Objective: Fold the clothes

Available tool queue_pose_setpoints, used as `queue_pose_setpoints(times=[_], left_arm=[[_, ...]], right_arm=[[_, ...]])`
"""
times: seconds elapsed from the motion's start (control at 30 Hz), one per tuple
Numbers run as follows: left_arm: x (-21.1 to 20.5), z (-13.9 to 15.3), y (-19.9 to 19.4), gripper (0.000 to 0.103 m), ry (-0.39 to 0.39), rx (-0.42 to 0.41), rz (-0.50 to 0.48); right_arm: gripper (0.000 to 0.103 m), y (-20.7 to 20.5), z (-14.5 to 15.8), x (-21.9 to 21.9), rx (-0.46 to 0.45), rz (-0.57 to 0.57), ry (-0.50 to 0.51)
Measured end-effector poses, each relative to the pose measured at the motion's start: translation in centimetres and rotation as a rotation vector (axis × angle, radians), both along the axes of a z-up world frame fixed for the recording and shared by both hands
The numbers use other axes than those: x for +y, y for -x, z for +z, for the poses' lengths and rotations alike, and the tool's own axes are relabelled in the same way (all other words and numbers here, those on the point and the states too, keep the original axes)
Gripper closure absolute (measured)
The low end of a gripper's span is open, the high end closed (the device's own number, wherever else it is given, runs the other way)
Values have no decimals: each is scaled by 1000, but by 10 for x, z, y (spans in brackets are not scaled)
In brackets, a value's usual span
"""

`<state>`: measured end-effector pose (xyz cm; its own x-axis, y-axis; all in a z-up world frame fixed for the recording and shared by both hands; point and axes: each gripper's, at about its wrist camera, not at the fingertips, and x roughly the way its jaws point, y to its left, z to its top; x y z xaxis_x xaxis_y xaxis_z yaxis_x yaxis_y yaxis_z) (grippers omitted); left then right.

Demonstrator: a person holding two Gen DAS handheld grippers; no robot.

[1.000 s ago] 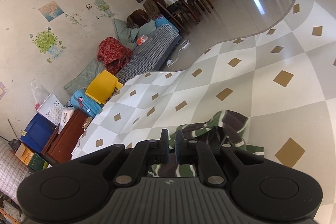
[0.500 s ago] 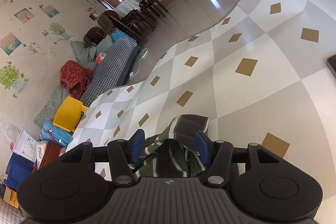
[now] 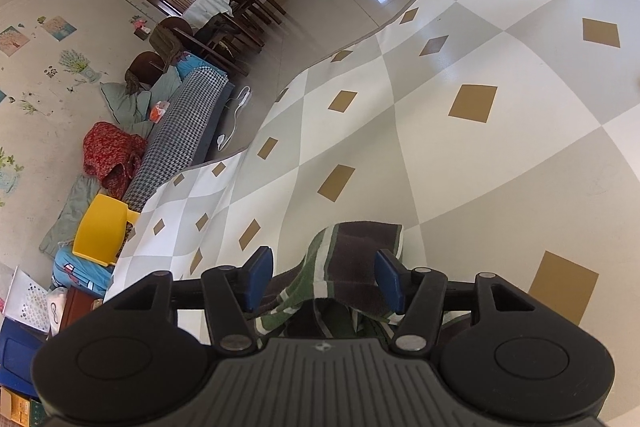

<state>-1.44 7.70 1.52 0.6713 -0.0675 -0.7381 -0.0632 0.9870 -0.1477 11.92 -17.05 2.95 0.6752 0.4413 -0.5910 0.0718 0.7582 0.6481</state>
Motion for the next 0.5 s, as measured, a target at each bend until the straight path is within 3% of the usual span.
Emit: queue_pose_setpoints(times=[0.13,0.3,0.5], left_arm=[[10,2,1,0,28,-2,33],[14,7,3,0,59,-17,33],[15,10,4,0,78,-32,33]], right_arm=[[47,-10,-13,11,38,17,-22],[47,-18,-29,30,76,73,30],[49,-18,-40,34,73,84,47]])
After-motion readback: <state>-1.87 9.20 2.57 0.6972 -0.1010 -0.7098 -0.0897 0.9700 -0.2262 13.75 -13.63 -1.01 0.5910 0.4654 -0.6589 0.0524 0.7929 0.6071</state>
